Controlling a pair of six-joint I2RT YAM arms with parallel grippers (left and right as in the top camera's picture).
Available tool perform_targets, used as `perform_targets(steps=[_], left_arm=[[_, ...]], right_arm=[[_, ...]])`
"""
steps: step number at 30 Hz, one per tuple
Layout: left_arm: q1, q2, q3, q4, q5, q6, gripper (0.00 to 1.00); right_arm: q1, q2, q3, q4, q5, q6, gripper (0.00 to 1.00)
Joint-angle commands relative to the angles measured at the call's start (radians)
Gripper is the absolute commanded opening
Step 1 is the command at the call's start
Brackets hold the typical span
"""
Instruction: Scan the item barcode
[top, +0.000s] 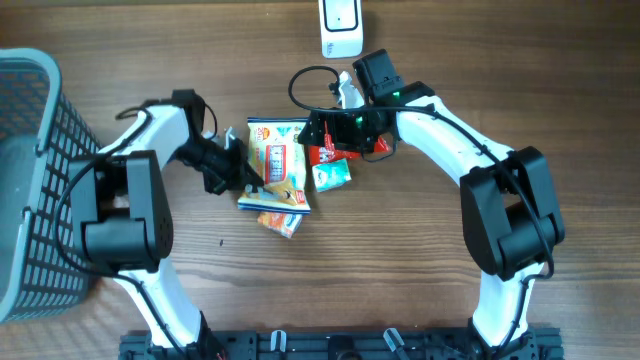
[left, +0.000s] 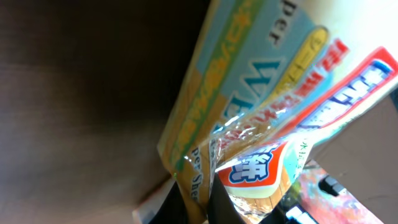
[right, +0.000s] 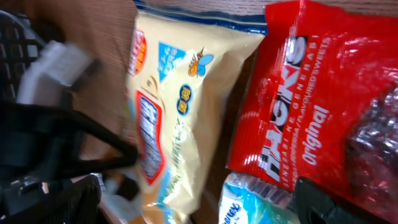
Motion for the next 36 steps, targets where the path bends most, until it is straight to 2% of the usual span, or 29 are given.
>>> perform_targets(steps=[1, 5, 7, 9, 13, 15, 17, 24, 25, 26, 27, 28, 30, 32, 33, 36], left_arm=[[-0.004, -0.047, 0.188, -0.12, -0.077, 0.006, 0.04], [-0.041, -0.196, 0.296, -0.173, -0.063, -0.034, 0.04], [-0.074, -0.265, 0.299, -0.161, -0.12, -0.052, 0.04], [-0.11, -0.322, 0.315, -0.171, -0.282, -0.098, 0.04], [-0.25, -0.388, 0.369, -0.261, -0.924, -0.298, 0.04], [-0.32, -0.383, 0.37, -0.266, -1.071, -0.356, 0.04], [-0.402, -0.351, 0.37, -0.259, -1.153, -0.401, 0.04], [-0.633, -0.062, 0.37, -0.197, -1.183, -0.421, 0.04], [-0.655, -0.045, 0.37, -0.179, -1.164, -0.423, 0.08], [-0.672, -0.041, 0.37, -0.153, -1.133, -0.422, 0.19], [-0.684, -0.042, 0.37, -0.129, -1.109, -0.422, 0.48], [-0.691, -0.043, 0.37, -0.116, -1.095, -0.422, 0.57], [-0.685, -0.043, 0.381, -0.102, -1.002, -0.421, 0.51], [-0.676, -0.043, 0.416, -0.1, -0.917, -0.384, 0.2], [-0.676, -0.045, 0.438, -0.111, -0.918, -0.373, 0.17], [-0.652, -0.081, 0.532, -0.198, -0.918, -0.37, 0.2]], right_arm=[[0.011, 0.018, -0.001, 0.0, 0.021, -0.026, 1.0], [0.024, 0.018, -0.001, 0.032, -0.11, -0.024, 1.0], [0.024, 0.018, -0.001, 0.04, -0.143, -0.023, 1.0], [0.021, 0.017, -0.001, 0.023, -0.088, -0.027, 1.0], [-0.038, -0.033, -0.001, -0.105, -0.001, -0.081, 1.0], [-0.073, -0.089, -0.001, -0.182, 0.07, -0.095, 1.0], [-0.093, -0.166, -0.001, -0.258, 0.145, -0.105, 1.0], [-0.098, -0.414, -0.001, -0.474, 0.41, -0.095, 1.0], [-0.102, -0.435, -0.001, -0.49, 0.423, -0.088, 1.0], [-0.109, -0.458, -0.001, -0.504, 0.422, -0.074, 1.0], [-0.112, -0.473, -0.001, -0.51, 0.422, -0.073, 1.0], [-0.113, -0.481, -0.001, -0.515, 0.422, -0.075, 1.0], [-0.119, -0.503, -0.001, -0.528, 0.423, -0.076, 1.0], [-0.13, -0.509, 0.004, -0.536, 0.422, -0.075, 1.0], [-0.137, -0.509, 0.012, -0.542, 0.422, -0.075, 1.0], [-0.143, -0.511, 0.013, -0.526, 0.4, -0.076, 1.0]])
